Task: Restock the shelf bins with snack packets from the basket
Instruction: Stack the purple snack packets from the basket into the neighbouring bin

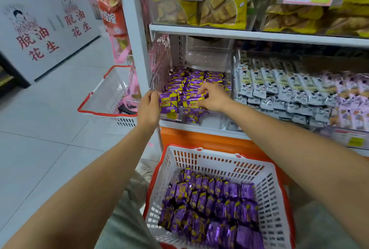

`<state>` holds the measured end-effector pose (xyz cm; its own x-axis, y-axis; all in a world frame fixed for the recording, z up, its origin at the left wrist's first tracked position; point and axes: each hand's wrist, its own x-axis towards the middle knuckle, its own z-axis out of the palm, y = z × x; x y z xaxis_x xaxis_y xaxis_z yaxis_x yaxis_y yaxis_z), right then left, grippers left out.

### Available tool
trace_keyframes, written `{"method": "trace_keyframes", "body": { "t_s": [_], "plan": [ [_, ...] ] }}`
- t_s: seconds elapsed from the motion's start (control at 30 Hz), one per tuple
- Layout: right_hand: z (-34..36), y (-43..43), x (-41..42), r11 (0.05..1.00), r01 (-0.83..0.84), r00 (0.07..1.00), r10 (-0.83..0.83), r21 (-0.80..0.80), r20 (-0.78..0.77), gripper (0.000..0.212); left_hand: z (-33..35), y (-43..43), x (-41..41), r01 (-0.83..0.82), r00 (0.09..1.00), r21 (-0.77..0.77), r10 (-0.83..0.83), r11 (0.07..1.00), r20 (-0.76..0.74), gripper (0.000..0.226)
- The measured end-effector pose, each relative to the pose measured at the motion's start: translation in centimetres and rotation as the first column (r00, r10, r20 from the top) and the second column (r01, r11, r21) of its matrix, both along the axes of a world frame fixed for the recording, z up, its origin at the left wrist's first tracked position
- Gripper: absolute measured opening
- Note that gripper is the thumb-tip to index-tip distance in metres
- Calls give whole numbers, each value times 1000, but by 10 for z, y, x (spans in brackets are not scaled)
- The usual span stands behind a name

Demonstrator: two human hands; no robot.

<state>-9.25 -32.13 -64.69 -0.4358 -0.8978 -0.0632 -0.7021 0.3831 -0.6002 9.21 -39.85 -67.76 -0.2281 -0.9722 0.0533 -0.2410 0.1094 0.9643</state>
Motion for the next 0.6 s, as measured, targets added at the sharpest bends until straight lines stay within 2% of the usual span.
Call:
{"method": "trace_keyframes", "body": {
  "t_s": [0.1,0.3,0.53,0.6],
  "plan": [
    [2,-11,2,993,-36,999,35,112,5,27,-3,-2,1,18,1000,5,-18,1000,0,27],
    [9,-19,3,980,-98,994,105,171,-30,28,-4,-1,1,11,1000,9,-11,1000,-16,31],
    [2,-14,-2,986,-102,995,98,133,35,28,-2,1,2,37,999,15,-36,999,-37,26],
    [2,-12,-6,994,-73,997,71,76,21,26,2,2,2,53,997,12,-52,999,-64,25]
  ]
}}
